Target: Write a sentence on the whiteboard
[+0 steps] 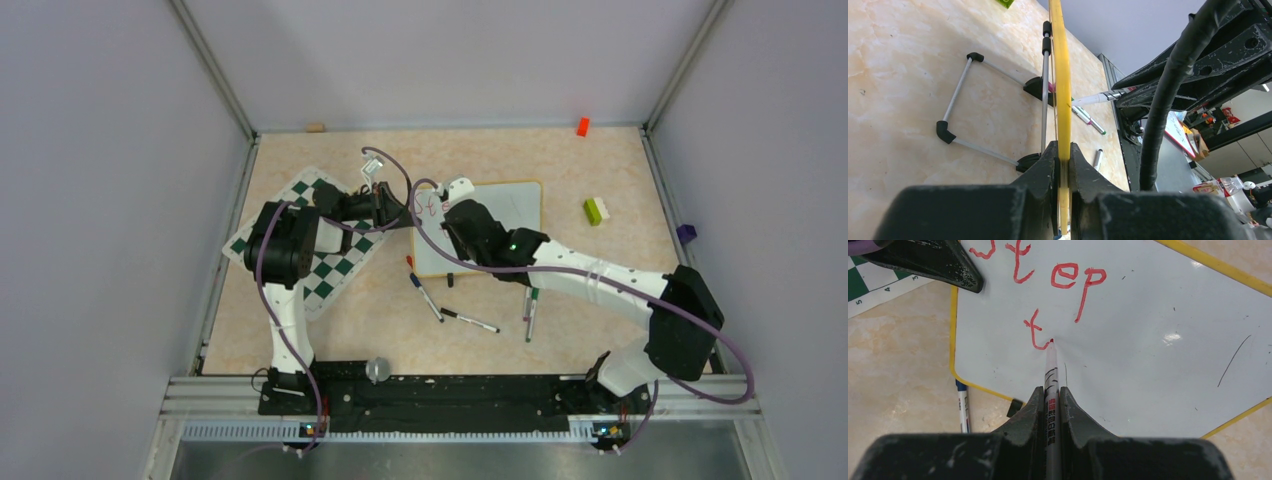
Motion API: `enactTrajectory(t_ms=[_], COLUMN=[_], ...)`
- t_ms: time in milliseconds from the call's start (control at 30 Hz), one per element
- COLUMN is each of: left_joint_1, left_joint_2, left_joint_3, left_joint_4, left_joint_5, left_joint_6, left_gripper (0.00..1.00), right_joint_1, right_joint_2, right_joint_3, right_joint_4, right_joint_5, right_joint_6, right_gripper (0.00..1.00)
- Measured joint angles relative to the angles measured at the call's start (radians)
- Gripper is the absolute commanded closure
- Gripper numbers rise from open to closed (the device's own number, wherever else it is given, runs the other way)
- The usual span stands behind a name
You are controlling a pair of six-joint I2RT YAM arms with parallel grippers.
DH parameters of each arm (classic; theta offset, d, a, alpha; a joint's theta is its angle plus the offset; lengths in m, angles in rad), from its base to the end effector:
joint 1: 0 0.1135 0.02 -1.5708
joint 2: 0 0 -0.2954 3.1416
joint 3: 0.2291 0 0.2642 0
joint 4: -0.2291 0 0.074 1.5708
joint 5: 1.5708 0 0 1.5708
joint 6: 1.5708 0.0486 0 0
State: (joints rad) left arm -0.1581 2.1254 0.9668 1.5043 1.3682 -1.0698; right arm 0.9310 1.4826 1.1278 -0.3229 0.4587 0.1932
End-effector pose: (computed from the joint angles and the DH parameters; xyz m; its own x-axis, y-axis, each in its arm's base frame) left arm 0.3998 -0.1119 0.1813 -0.6653 -0.0726 -0.7430 0.7458 -0.0211 -0.6658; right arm 0.2248 0.2661 0.3009 -0.4659 -0.3377 -0.8178 -0.4319 0.8935 -0.1229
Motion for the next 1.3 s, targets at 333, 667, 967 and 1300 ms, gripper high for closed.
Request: enactTrajectory(t_ms=[333,667,967,1300], left_joint_1=[0.0,0.0,0.0,0.0], left_joint_2=[0.0,0.0,0.0,0.0], left_joint_3=[0.0,0.0,0.0,0.0], left_joint_4=[0.0,0.0,0.0,0.0], left_joint_5=[0.0,0.0,0.0,0.0], left_joint_6=[0.0,0.0,0.0,0.0], left_gripper=[1.0,1.0,1.0,1.0], right_joint_1=[-0.013,-0.016,-0.016,-0.022], right_joint_2=[0.002,0.008,0.007,0.005], right_joint_3=[0.0,0.0,-0.002,-0.002], right_joint_4=[0.0,0.001,-0.008,-0.024], right_joint_5=[0.0,-0.006,-0.008,0.005], right_joint_6=[0.0,0.0,0.0,0.0], right_gripper=[1.0,1.0,1.0,1.0])
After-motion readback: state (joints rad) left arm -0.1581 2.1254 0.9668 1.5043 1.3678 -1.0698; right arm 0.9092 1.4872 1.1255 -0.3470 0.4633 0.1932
